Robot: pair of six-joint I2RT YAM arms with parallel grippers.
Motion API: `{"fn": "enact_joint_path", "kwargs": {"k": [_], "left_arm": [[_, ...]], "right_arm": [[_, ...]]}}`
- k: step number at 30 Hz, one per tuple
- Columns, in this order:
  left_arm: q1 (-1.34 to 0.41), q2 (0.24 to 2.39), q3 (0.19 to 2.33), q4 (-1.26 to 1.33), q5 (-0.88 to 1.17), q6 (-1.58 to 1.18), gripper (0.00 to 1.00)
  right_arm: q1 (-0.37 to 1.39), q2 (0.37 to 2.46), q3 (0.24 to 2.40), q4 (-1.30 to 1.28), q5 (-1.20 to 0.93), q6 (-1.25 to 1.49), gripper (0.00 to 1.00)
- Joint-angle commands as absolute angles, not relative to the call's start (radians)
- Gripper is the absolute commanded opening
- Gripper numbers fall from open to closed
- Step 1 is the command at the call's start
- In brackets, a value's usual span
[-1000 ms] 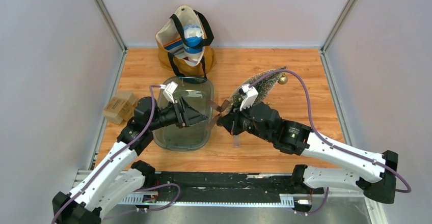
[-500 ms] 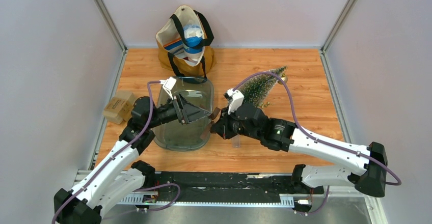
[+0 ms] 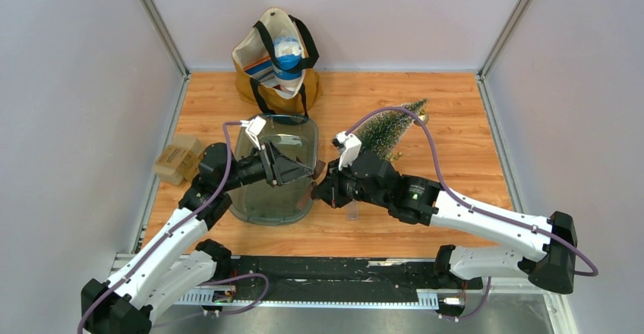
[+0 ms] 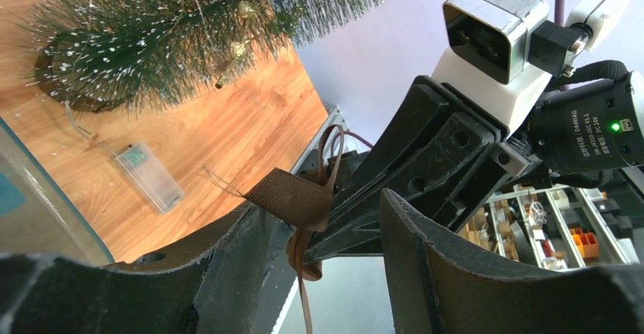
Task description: Decorate the small christmas tree
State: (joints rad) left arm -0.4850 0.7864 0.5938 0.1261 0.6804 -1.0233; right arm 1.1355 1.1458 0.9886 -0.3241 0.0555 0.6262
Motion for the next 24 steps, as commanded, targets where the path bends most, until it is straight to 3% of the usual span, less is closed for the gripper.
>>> {"fn": "enact_joint_path", "kwargs": {"k": [1,16,24], "left_arm": [[-0.492,0.772,0.63,0.115,0.689,-0.977,0.61],[-0.511,0.802,0.632,0.152,0.672,-0.969,0.64],[-0.518,0.795,0.624,0.199,0.655,-0.986,0.65]], "right_arm": [[1.134,1.135,1.037,-0.307,0.093,0.615,0.02],[1.132,1.085,1.019,-0.261,0.121,0.643,0.02],[1.134,1.179,1.052,-0.298,-0.021,0.646,0.02]]}}
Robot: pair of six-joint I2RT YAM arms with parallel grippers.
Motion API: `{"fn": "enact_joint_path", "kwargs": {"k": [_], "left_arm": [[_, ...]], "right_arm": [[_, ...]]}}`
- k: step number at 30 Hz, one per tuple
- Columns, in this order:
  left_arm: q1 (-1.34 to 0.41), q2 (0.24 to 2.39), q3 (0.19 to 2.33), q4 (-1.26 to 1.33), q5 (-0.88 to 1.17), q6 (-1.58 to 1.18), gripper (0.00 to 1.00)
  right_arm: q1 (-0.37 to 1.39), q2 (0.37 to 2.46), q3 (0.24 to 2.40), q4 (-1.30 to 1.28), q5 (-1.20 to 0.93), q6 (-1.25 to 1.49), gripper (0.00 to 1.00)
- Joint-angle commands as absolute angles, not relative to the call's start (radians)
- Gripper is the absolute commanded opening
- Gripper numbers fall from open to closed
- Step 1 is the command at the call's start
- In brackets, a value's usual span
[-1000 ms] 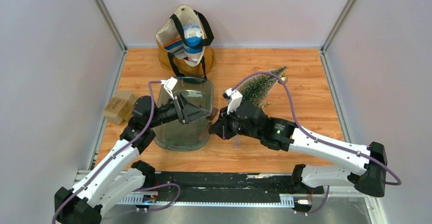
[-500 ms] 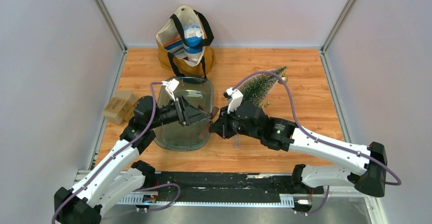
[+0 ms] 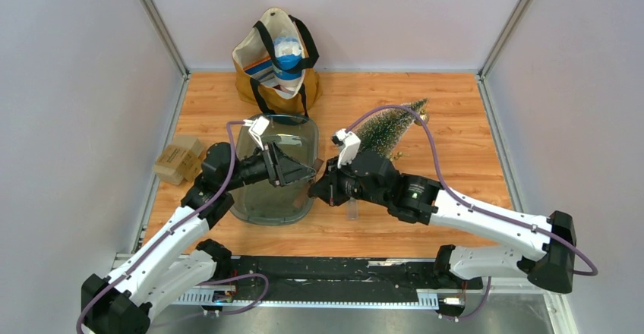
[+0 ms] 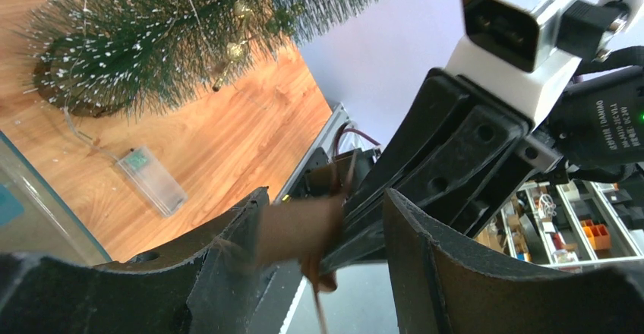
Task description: Decorate the small christmas tree
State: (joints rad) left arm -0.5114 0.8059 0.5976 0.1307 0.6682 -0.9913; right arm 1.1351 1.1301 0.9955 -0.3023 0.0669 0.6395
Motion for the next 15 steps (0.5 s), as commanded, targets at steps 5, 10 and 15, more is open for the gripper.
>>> {"fn": "enact_joint_path", "kwargs": {"k": [5,10,15], "left_arm": [[-0.517,0.787,0.637,0.169,0.647,-0.97,0.64],[-0.517,0.779,0.635,0.13,0.655,-0.954,0.57],[-0.517,0.759,0.641,0.066,0.643,-0.913,0.56]], "right_arm": [[1.132,1.201,1.054,-0.305,-0.029,0.653,0.02],[1.132,1.175,1.043,-0.304,0.0,0.652,0.03],[1.132,1.152,1.031,-0.304,0.052,0.653,0.03]]}}
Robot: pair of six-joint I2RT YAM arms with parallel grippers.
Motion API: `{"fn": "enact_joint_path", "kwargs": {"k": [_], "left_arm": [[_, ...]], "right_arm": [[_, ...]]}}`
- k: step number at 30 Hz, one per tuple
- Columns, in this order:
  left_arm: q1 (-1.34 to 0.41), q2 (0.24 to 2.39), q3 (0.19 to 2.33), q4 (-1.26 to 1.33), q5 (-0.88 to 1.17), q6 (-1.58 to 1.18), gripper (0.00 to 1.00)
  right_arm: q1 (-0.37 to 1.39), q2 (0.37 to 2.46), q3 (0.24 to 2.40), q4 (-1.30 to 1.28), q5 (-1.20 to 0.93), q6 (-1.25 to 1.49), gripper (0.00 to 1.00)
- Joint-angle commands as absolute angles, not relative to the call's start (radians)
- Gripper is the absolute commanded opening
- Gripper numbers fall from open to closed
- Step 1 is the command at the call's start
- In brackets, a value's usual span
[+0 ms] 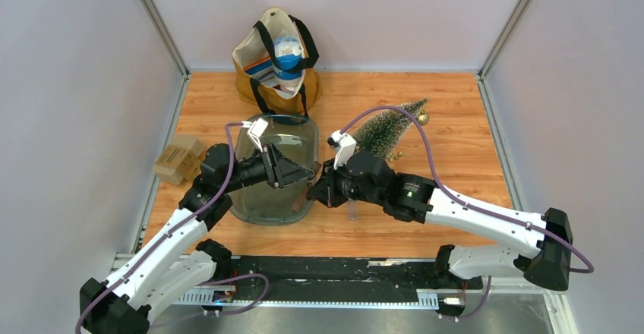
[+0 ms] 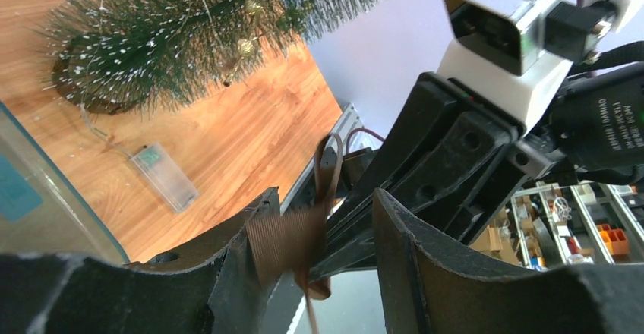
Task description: Decorate the small christmas tree
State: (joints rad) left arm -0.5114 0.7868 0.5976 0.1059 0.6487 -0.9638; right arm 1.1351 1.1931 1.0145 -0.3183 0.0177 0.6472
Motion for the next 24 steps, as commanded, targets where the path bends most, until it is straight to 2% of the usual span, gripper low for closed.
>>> {"fn": "enact_joint_path", "kwargs": {"k": [1,4,8,10,15,21,23,24], "left_arm": [[-0.518,0.755,0.641,0.058,0.643,-0.908,0.56],[-0.518,0.753,0.647,0.038,0.646,-0.893,0.57],[-0.517,0.761,0.664,0.018,0.646,-0.87,0.52],[-0.518,0.761,0.667,0.02,0.644,-0.868,0.44],[-0.517,0.762,0.667,0.015,0.641,-0.862,0.36],[-0.518,0.762,0.666,0.005,0.646,-0.856,0.16],[-0.517,0.762,0.666,0.005,0.641,-0.856,0.03],[-0.518,0.761,0.667,0.005,0.64,-0.856,0.01]], "right_arm": [[1.134,1.152,1.031,-0.307,0.054,0.653,0.04],[1.132,1.154,1.031,-0.308,0.051,0.652,0.04],[1.132,1.155,1.031,-0.304,0.034,0.647,0.04],[1.132,1.158,1.035,-0.307,0.026,0.643,0.04],[1.132,1.158,1.035,-0.311,0.017,0.637,0.04],[1.132,1.149,1.028,-0.313,0.026,0.637,0.07],[1.132,1.143,1.025,-0.308,0.035,0.638,0.09],[1.132,1.14,1.023,-0.307,0.041,0.638,0.12]]}}
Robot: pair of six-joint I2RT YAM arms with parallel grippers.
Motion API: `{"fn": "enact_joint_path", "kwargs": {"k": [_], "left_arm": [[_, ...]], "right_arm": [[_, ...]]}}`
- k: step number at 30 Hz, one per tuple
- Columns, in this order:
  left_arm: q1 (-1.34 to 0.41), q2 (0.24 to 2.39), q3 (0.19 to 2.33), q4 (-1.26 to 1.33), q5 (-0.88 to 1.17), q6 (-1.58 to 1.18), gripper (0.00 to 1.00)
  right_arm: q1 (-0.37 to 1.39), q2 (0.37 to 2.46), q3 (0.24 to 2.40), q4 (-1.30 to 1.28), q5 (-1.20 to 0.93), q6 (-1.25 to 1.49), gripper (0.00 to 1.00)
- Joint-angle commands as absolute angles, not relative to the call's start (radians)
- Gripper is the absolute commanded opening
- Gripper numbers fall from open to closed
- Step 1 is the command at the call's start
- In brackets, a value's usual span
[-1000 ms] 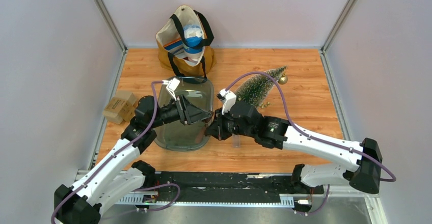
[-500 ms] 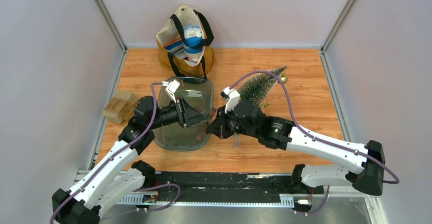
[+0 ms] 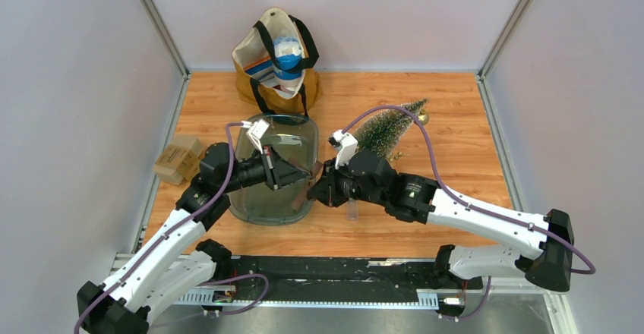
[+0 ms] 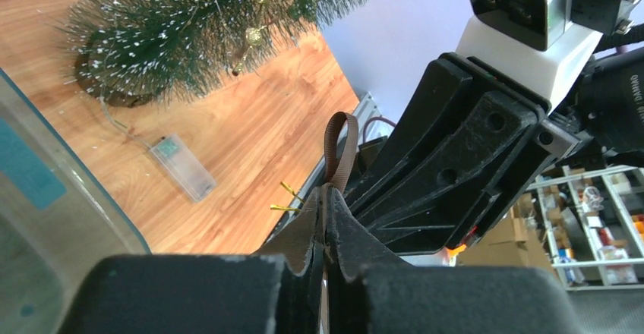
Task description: Decorate the small christmas tree
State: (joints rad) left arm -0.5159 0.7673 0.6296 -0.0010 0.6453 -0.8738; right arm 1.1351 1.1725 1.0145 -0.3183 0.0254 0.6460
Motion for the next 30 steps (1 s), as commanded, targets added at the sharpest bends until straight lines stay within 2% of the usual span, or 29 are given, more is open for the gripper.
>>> {"fn": "enact_joint_path", "kwargs": {"k": [1,6,17,30], "left_arm": [[-0.517,0.761,0.667,0.005,0.638,-0.857,0.0],[-0.517,0.75,0.67,-0.021,0.605,-0.87,0.0],[-0.518,0.657,0.583,0.066,0.494,-0.983,0.0],[-0.518,0.655,0.568,0.107,0.497,-0.999,0.0]], "right_arm": [[1.134,1.132,1.019,-0.302,0.046,0.638,0.18],[1.132,1.103,1.002,-0.288,0.075,0.646,0.33],[1.132,1.046,0.956,-0.276,0.158,0.681,0.55],[1.134,1.097,0.95,-0.147,0.055,0.726,0.57]]}}
